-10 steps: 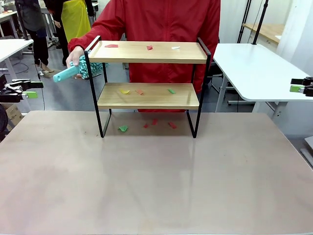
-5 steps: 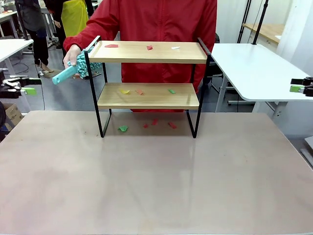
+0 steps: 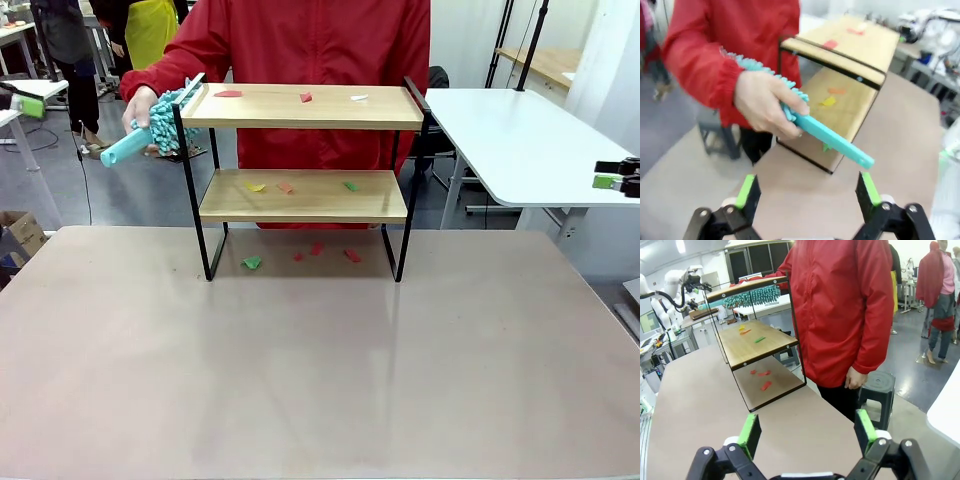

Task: Clean the shelf.
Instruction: Pick up the Duster handed by the human.

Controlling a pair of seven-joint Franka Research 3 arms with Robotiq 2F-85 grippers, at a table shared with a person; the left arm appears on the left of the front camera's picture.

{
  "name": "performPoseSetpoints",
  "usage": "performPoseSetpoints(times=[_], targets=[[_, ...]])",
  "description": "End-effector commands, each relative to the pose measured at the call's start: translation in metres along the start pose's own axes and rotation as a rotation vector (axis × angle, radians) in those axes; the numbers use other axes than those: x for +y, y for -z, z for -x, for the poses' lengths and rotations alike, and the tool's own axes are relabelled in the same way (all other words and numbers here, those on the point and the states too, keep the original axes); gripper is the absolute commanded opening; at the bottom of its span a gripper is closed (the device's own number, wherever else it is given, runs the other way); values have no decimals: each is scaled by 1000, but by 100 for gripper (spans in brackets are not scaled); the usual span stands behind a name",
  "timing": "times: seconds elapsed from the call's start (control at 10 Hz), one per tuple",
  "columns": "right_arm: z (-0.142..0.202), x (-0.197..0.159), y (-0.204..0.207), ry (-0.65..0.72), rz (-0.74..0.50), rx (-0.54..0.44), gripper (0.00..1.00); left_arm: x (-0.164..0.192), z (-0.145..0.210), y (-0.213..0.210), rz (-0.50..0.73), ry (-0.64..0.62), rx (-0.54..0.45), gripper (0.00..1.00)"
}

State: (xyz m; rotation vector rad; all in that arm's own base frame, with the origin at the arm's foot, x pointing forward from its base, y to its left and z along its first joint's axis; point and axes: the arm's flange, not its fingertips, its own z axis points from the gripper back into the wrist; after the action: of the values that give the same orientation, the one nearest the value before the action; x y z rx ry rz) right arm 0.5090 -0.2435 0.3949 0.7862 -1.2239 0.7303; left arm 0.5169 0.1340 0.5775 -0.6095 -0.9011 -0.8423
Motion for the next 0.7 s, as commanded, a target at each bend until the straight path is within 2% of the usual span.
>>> performPoseSetpoints(times=[0.0, 0.3, 0.5, 0.6], targets=[[-2, 1, 2, -3, -2, -4, 100, -36, -27, 9, -29, -149, 137, 100], [-2, 1, 2, -3, -2, -4, 100, -88, -64, 6, -149, -244, 239, 100], [-2, 1, 2, -3, -2, -4, 100, -117, -75, 31, -265, -402, 298, 100], [-2, 1, 2, -3, -2, -4, 100, -132, -73, 48, -309, -381, 340, 100]])
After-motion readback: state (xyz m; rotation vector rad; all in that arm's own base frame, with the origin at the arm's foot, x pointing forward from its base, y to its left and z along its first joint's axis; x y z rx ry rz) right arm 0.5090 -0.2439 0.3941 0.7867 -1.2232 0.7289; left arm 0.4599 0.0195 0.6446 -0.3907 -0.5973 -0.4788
